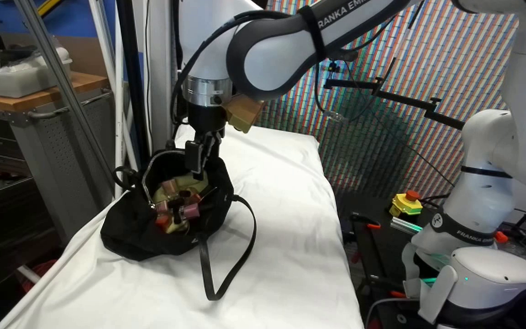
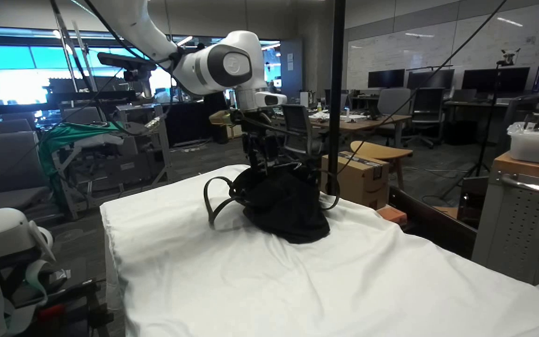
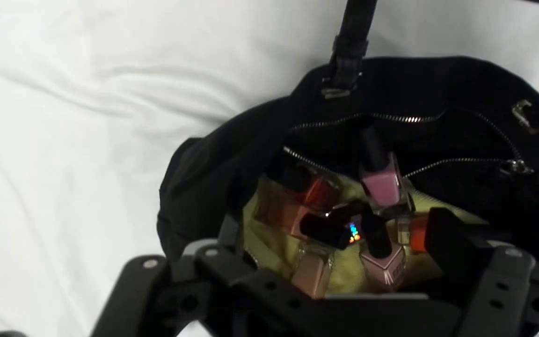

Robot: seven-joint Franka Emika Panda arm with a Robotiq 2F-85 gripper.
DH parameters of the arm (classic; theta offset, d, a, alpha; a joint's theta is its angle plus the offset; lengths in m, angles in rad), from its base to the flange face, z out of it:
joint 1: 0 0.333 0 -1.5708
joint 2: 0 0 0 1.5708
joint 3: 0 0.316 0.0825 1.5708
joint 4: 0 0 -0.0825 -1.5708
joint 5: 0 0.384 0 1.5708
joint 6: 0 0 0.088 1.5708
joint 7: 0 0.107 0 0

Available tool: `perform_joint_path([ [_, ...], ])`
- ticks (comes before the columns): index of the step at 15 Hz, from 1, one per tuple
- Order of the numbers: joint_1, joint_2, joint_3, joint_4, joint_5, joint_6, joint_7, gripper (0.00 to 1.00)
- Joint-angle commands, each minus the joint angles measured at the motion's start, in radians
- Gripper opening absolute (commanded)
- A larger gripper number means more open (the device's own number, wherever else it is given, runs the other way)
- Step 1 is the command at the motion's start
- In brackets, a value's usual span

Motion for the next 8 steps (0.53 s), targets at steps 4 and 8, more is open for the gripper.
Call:
perform_joint_path([
  [4, -0.014, -0.267, 0.027, -0.363, 0.079, 0.132, 0.069, 1.0],
  [8, -0.024, -0.326, 0.05, -0.505, 0.226, 0.215, 0.048, 1.0],
])
